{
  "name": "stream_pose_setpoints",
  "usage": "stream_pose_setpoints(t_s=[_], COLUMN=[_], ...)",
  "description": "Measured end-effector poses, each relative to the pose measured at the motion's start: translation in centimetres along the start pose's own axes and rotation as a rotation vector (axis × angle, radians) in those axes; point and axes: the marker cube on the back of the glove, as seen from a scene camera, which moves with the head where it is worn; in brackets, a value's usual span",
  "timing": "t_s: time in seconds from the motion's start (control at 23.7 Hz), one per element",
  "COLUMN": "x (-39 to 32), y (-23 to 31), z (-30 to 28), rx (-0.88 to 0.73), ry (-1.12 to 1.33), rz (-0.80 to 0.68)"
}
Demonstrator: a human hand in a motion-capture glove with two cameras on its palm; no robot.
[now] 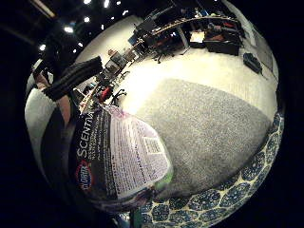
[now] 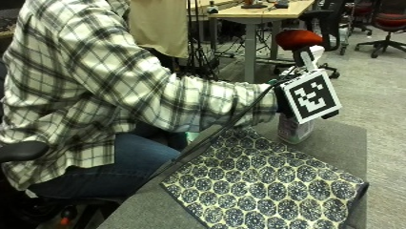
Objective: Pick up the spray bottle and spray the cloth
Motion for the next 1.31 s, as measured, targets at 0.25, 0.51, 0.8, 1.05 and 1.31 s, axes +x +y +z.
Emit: stream_pose_setpoints(t_s=[0.25,0.51,0.8,1.05,1.31], x=[0.5,0.5,0.8,-0.5,-2.9], y=[0.3,0.1,1.3,2.2,5.1], z=[0.0,0.0,-0.4,-1.9,-4.6], rx=[-0.02,-0.041,-0.137,-0.144,-0.239], ry=[0.037,0.006,-0.014,0.033,0.209], rz=[0.006,0.029,0.135,0.151,0.163])
